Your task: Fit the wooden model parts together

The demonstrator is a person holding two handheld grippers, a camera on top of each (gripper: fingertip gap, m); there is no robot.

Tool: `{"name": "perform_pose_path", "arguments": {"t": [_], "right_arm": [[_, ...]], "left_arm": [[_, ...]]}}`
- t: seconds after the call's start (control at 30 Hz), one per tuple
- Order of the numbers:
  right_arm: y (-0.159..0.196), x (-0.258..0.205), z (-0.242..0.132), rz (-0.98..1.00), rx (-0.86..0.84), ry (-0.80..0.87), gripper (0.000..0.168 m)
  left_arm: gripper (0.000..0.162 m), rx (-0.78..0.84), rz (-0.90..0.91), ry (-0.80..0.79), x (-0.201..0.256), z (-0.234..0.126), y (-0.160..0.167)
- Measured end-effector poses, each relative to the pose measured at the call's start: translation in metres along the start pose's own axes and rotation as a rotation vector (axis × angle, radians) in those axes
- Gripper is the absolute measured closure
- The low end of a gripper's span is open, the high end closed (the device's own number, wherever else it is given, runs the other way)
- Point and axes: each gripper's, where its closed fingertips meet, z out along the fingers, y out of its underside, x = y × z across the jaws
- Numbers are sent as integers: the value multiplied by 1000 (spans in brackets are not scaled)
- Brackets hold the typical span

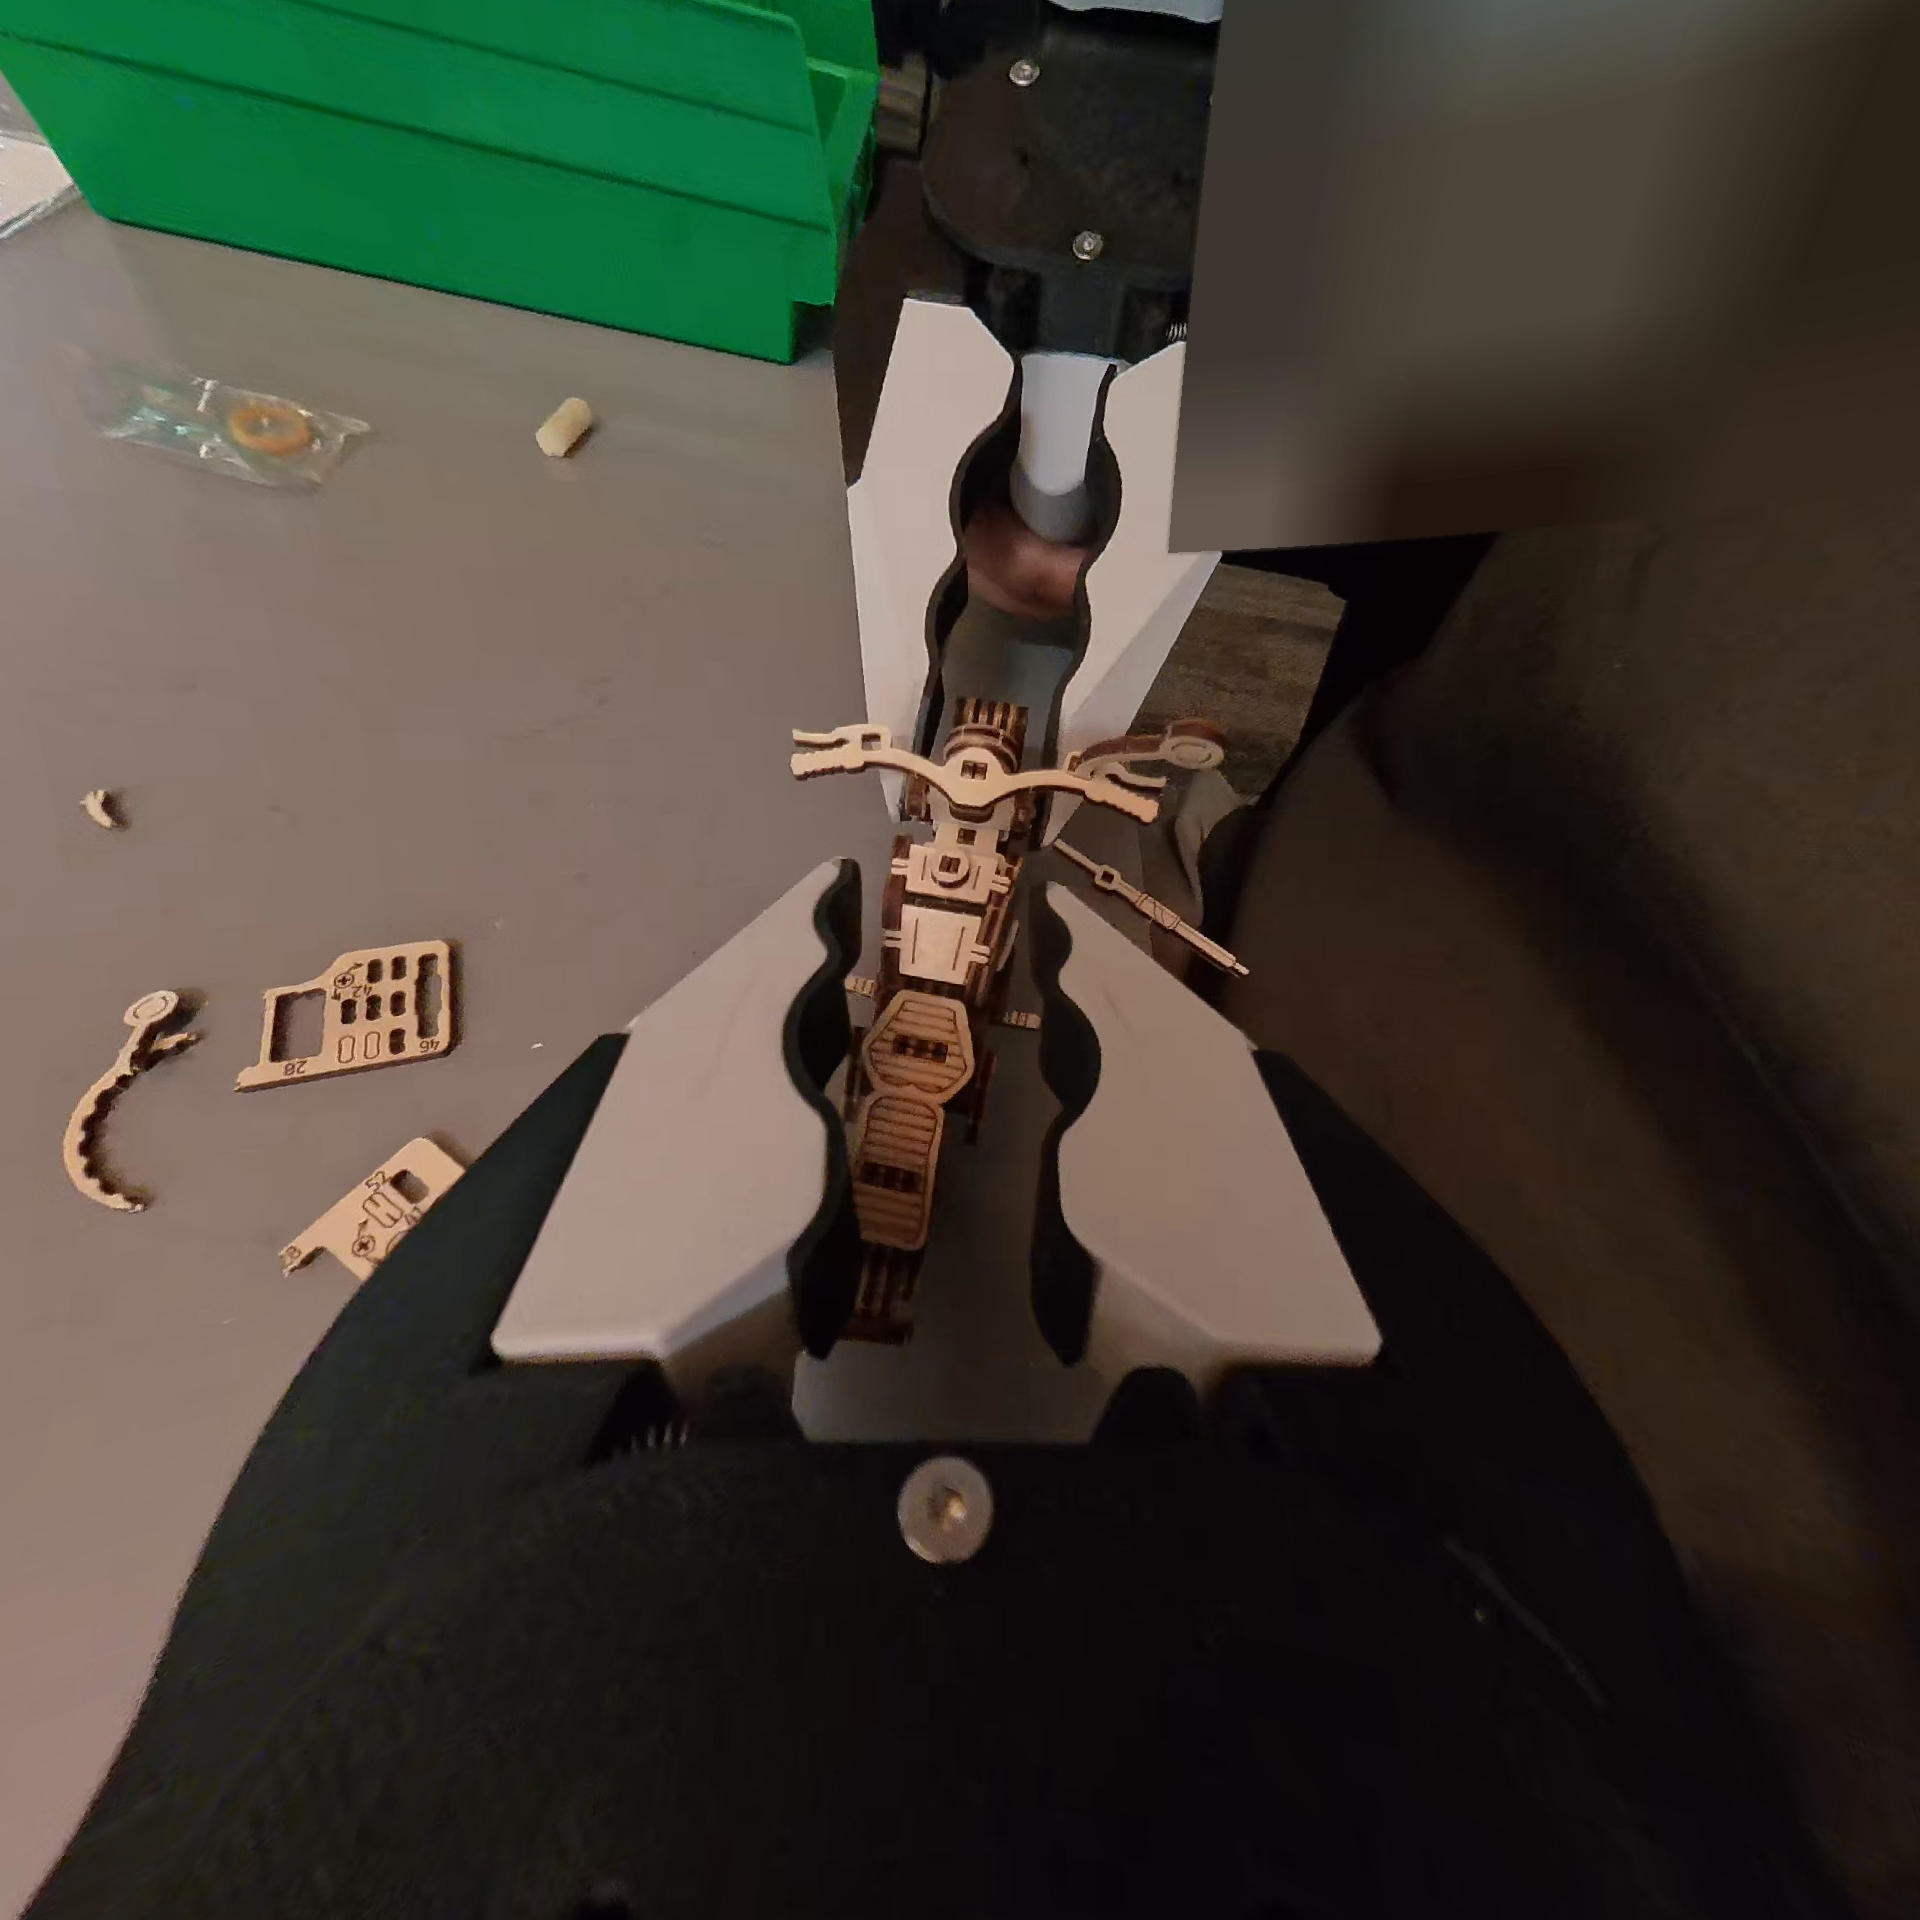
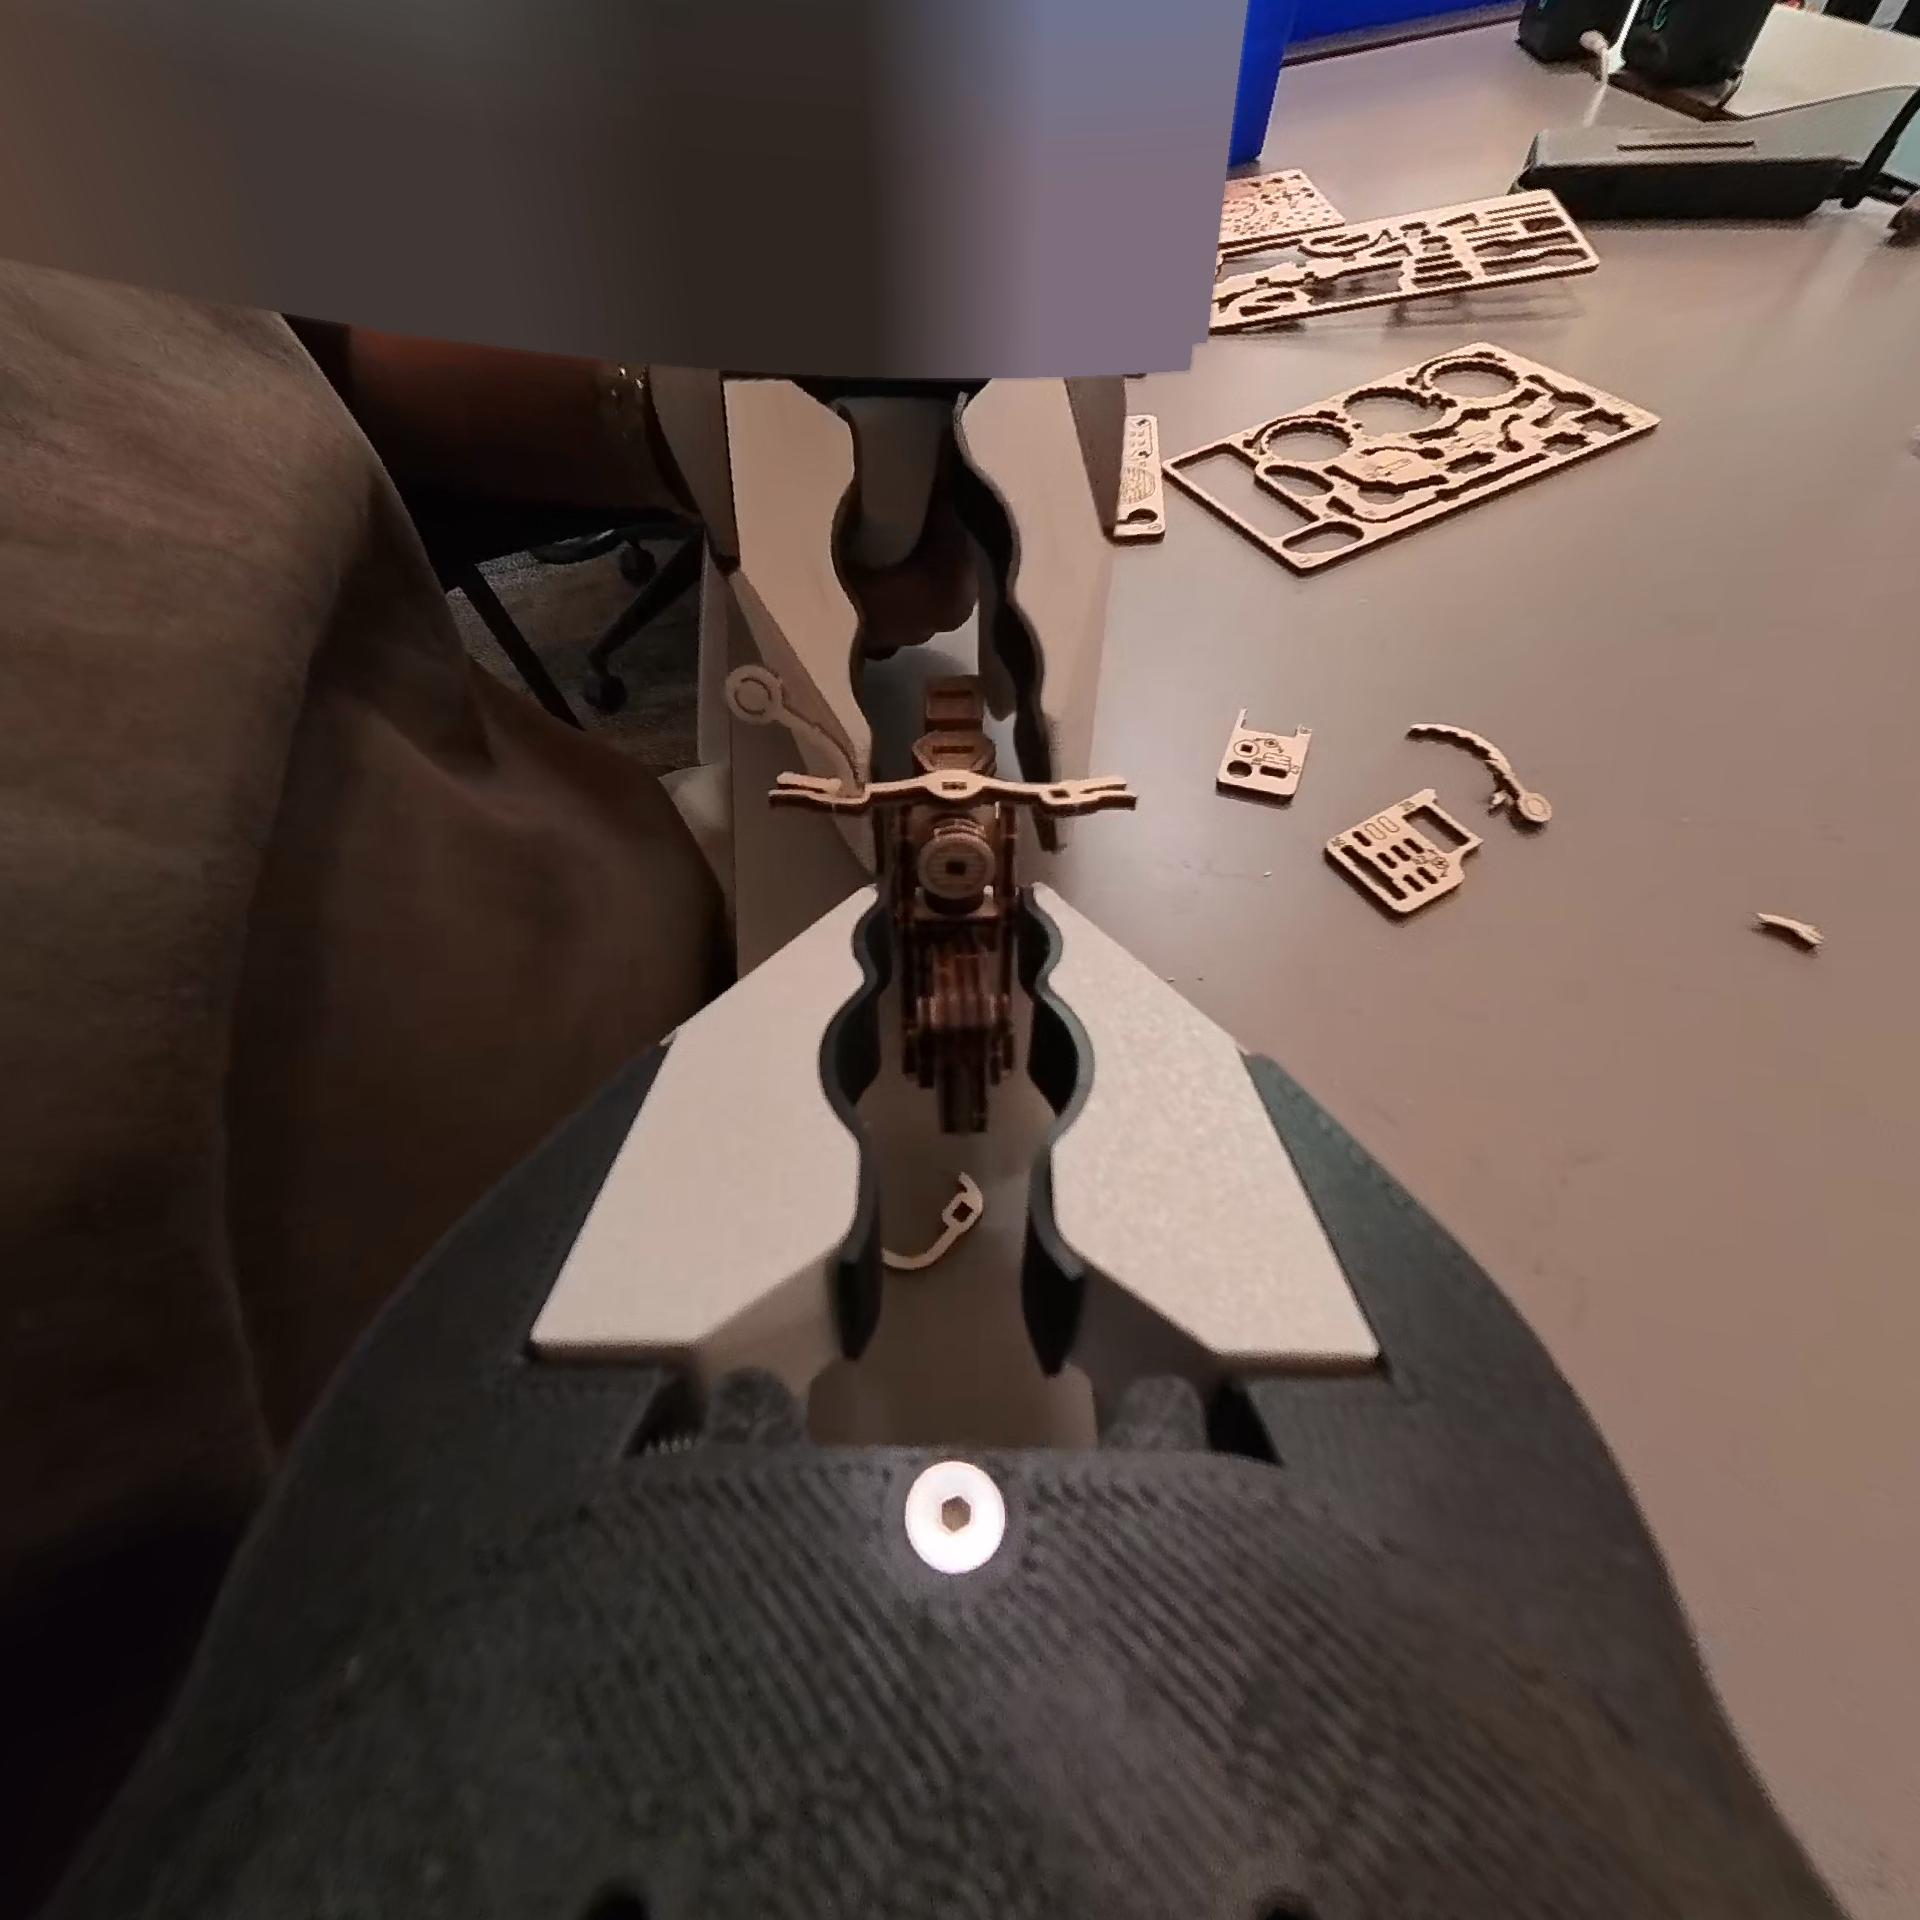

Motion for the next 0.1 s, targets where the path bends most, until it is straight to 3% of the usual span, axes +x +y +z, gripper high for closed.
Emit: {"name": "perform_pose_path", "arguments": {"t": [0.1], "right_arm": [[0, 0, 0, -2, -1, 3, 146]], "left_arm": [[138, 1, 11, -3, 1, 1, 0]]}}
